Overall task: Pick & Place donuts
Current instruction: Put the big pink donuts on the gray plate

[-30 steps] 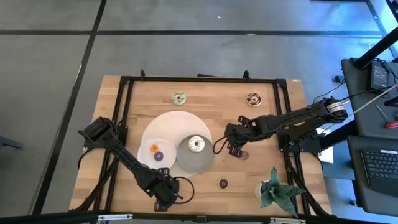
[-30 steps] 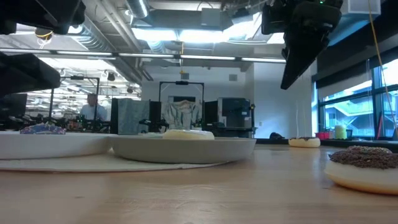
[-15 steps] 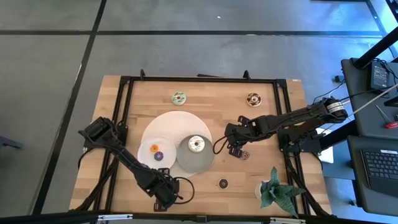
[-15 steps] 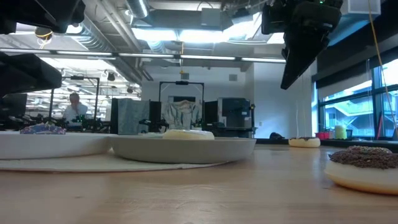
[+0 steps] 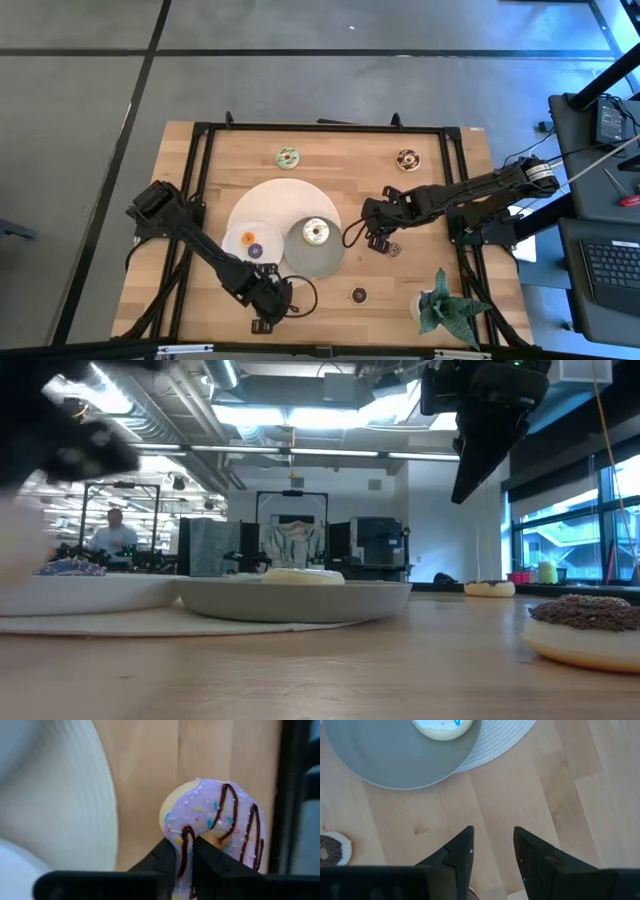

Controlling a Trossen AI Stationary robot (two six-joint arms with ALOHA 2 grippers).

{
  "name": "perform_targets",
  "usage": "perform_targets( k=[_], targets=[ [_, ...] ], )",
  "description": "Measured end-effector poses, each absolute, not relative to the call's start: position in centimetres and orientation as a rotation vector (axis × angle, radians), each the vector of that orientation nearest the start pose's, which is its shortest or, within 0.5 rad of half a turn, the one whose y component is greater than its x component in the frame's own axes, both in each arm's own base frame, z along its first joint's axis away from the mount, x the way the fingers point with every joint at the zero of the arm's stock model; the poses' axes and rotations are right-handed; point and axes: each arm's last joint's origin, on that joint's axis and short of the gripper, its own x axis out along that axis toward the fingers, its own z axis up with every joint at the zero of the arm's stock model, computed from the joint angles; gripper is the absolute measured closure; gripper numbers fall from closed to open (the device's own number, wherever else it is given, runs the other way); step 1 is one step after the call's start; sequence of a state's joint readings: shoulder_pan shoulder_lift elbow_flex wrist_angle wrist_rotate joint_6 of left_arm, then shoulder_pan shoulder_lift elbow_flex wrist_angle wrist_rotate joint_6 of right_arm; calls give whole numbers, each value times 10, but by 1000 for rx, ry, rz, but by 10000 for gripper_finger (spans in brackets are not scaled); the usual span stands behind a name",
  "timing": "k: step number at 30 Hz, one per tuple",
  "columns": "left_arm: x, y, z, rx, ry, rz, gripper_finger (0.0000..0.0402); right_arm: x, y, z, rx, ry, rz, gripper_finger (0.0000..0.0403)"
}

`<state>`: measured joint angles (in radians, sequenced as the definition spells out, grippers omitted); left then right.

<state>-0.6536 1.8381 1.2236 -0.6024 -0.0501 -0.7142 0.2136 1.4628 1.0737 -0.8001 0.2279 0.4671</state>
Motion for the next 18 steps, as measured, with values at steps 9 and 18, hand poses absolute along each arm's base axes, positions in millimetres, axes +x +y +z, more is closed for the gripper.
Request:
perform_targets(
  k=[9,18],
  targets=[
    [307,-159,220,-225,1045,84,366,271,52,239,152,1127,-281,262],
    [342,-103,203,-318,1019,225,365,271,52,239,151,1131,-282,262]
  ],
)
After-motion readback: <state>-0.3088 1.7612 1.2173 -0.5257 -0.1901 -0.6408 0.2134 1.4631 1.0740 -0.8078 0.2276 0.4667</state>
